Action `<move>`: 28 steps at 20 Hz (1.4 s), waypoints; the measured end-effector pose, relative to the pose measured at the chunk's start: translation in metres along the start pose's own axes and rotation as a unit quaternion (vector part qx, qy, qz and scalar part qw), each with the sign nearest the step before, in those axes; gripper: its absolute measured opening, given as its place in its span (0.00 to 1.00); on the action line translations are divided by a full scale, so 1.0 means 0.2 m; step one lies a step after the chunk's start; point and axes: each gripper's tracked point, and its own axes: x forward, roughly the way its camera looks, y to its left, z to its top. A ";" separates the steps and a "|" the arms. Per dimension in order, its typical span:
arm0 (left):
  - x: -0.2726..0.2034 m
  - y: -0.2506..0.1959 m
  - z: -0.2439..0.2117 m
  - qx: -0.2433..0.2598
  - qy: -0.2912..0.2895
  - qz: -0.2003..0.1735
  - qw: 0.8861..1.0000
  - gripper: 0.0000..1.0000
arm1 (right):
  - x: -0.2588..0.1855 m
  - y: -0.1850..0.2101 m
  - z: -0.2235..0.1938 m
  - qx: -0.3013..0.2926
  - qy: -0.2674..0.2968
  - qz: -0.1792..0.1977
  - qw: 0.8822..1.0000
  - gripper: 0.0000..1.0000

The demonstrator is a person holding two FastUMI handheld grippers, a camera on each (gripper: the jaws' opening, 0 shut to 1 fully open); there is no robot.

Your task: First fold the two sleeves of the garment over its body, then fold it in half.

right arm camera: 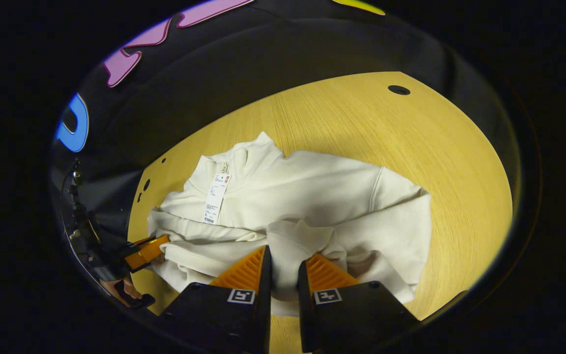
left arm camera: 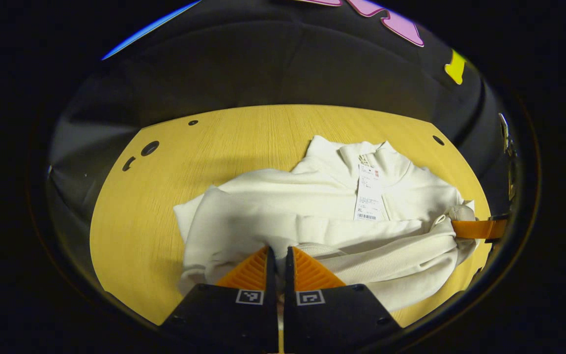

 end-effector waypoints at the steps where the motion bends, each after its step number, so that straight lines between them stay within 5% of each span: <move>1: 0.00 0.01 0.00 0.004 -0.001 0.003 1.000 0.15 | -0.01 0.00 0.00 -0.015 -0.001 -0.006 1.000 0.32; 8: 0.01 0.00 -0.01 0.010 0.011 0.017 1.000 0.32 | -0.14 0.02 0.02 -0.038 0.006 -0.014 0.999 0.86; 10: 0.00 0.00 -0.01 0.022 0.016 0.027 0.999 0.30 | -0.18 0.02 0.04 -0.035 0.001 -0.010 0.999 0.97; 14: -0.03 -0.01 -0.01 0.022 0.017 0.028 0.999 0.32 | -0.30 0.00 0.07 -0.026 -0.018 -0.006 0.999 0.98; 23: -0.34 0.02 0.11 -0.004 -0.079 0.009 0.997 0.65 | -0.62 0.14 0.14 -0.066 -0.108 0.061 0.990 0.98; 28: -0.66 -0.03 0.08 0.004 -0.133 -0.015 0.991 0.63 | -0.82 0.25 0.04 -0.097 -0.133 0.092 0.982 0.99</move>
